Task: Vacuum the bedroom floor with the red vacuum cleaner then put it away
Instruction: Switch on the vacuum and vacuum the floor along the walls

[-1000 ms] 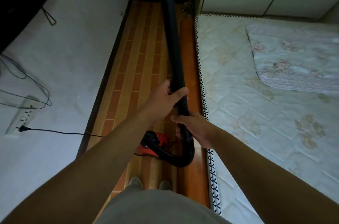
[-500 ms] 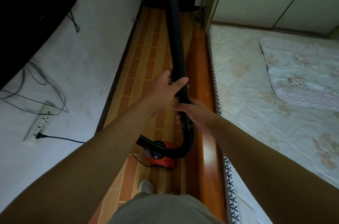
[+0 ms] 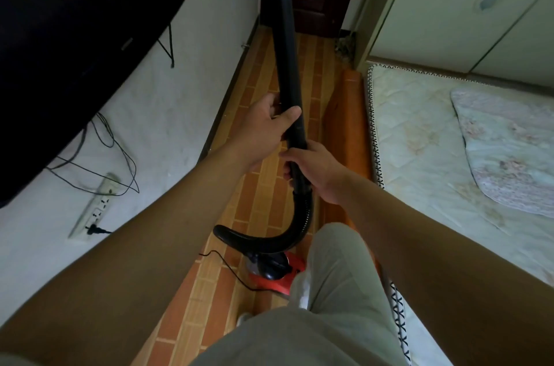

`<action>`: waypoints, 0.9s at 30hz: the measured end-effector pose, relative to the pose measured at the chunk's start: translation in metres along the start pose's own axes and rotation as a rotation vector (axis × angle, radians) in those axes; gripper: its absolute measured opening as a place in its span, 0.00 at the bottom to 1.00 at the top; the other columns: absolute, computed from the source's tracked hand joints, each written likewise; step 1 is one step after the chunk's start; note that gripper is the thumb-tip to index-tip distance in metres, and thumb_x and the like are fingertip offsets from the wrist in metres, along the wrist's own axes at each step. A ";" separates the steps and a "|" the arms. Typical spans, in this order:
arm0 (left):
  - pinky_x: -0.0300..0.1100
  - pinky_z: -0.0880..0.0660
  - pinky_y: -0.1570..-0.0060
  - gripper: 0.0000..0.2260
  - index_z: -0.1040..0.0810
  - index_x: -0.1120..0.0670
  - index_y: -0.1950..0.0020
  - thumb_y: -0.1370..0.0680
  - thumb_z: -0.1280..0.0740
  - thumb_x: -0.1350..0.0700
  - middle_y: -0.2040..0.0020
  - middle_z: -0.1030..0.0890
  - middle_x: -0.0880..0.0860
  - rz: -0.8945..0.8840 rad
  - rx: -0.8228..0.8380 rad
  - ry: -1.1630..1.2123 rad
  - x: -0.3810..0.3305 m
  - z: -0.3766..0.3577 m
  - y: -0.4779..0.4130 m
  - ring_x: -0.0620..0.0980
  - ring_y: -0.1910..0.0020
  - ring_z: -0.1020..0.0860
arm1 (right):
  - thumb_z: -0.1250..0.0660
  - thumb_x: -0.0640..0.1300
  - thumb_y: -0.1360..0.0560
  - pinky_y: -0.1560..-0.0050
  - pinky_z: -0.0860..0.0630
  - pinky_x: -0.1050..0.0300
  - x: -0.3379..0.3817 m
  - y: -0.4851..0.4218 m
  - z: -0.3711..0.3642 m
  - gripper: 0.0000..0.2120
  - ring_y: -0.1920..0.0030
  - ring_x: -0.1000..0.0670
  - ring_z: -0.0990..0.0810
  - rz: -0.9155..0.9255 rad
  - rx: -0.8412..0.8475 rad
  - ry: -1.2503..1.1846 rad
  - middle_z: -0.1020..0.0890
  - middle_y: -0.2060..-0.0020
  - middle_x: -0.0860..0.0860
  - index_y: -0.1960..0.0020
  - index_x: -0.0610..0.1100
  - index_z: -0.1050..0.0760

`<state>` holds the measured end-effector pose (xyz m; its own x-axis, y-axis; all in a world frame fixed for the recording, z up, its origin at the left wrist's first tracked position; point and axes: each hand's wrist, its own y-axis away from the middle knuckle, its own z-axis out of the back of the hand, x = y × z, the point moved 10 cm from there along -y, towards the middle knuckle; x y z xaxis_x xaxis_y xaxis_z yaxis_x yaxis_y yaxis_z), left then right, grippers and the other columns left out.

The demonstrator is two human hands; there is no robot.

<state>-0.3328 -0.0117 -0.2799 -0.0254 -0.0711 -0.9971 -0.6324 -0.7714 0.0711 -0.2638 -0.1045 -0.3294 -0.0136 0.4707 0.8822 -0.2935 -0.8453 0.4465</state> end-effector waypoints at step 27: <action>0.54 0.22 0.37 0.14 0.26 0.52 0.32 0.18 0.33 0.53 0.39 0.18 0.49 0.260 -0.325 -0.107 0.089 0.037 -0.347 0.49 0.39 0.19 | 0.31 0.44 0.21 0.59 0.24 0.46 0.020 -0.370 0.089 0.08 0.66 0.45 0.22 -0.148 0.289 -0.117 0.22 0.66 0.46 0.47 0.41 0.26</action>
<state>-0.1440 0.2730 -0.3940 -0.2425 -0.2367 -0.9408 -0.3181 -0.8967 0.3077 -0.0710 0.1949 -0.4634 0.1233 0.5753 0.8086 -0.0005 -0.8147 0.5798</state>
